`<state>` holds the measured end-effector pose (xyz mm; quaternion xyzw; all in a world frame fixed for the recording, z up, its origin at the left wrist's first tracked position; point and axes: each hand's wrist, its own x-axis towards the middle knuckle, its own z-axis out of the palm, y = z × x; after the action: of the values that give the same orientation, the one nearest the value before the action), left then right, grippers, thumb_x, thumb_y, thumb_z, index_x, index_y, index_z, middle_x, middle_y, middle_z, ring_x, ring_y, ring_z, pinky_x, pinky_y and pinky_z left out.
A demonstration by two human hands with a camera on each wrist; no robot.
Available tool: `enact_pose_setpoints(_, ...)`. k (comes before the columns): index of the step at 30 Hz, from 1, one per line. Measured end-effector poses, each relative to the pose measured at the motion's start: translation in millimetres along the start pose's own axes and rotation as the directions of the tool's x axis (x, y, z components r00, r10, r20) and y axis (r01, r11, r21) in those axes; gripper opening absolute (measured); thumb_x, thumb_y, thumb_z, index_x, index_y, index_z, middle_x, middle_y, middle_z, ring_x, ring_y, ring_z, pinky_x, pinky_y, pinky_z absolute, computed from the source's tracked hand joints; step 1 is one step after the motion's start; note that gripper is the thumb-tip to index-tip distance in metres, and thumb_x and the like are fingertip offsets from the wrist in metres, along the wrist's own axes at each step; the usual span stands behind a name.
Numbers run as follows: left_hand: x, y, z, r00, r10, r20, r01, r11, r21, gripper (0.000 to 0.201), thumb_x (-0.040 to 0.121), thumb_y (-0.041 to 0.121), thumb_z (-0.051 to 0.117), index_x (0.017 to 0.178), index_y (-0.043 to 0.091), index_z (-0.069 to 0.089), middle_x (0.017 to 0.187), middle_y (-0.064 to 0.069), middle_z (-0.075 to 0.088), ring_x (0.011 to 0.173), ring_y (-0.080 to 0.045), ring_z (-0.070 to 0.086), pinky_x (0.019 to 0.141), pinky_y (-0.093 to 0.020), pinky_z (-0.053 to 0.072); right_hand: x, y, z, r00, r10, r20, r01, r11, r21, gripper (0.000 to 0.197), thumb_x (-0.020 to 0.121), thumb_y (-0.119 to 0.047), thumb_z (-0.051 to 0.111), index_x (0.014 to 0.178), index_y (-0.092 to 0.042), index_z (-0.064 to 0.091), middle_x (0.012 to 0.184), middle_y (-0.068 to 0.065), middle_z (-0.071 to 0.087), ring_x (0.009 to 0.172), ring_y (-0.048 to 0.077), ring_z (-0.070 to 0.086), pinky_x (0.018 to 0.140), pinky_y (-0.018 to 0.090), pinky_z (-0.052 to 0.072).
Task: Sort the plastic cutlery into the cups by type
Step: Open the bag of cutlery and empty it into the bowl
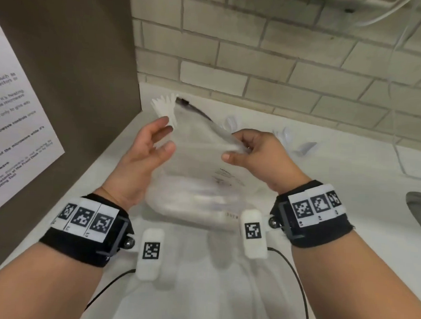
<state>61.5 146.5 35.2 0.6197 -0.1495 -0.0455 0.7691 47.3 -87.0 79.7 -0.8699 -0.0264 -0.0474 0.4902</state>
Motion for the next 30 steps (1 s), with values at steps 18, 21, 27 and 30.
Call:
enact_pose_setpoints(18, -1, 38, 21, 0.946, 0.264, -0.187, -0.162, 0.887, 0.432, 0.016, 0.09, 0.02, 0.064, 0.077, 0.027, 0.058, 0.077, -0.004, 0.068, 0.071, -0.013, 0.057, 0.074, -0.038, 0.052, -1, -70, 48, 0.932, -0.356, -0.07, 0.332, 0.914, -0.233, 0.02, 0.085, -0.034, 0.07, 0.102, -0.027, 0.074, 0.082, -0.011, 0.059, 0.069, -0.001, 0.051, 0.071, 0.021, 0.044)
enact_pose_setpoints(21, 2, 40, 20, 0.923, 0.308, -0.23, -0.17, 0.864, 0.474, 0.019, 0.085, 0.022, 0.07, 0.071, 0.032, 0.062, 0.073, 0.007, 0.066, 0.068, -0.004, 0.056, 0.068, -0.02, 0.049, -3, -74, 50, 0.931, -0.352, -0.095, 0.327, 0.921, -0.211, 0.018, 0.08, -0.036, 0.074, 0.095, -0.027, 0.076, 0.085, -0.01, 0.068, 0.071, 0.001, 0.055, 0.072, 0.024, 0.047)
enact_pose_setpoints(27, 4, 34, 21, 0.926, 0.252, -0.282, -0.13, 0.912, 0.39, 0.015, 0.084, 0.021, 0.071, 0.071, 0.028, 0.068, 0.078, 0.007, 0.067, 0.072, -0.007, 0.057, 0.07, -0.02, 0.047, -1, -73, 38, 0.966, -0.257, -0.026, 0.239, 0.928, -0.286, 0.012, 0.078, -0.033, 0.077, 0.076, -0.025, 0.069, 0.073, -0.01, 0.066, 0.067, 0.007, 0.056, 0.073, 0.032, 0.051)
enact_pose_setpoints(30, 10, 37, 15, 0.855, 0.287, -0.432, -0.133, 0.926, 0.353, 0.02, 0.089, 0.022, 0.066, 0.07, 0.028, 0.062, 0.067, 0.01, 0.058, 0.056, -0.001, 0.049, 0.058, -0.017, 0.042, -5, -60, 18, 0.982, -0.189, -0.002, 0.166, 0.87, -0.465, 0.014, 0.081, -0.036, 0.073, 0.073, -0.03, 0.063, 0.078, -0.015, 0.058, 0.074, 0.007, 0.054, 0.08, 0.031, 0.047)
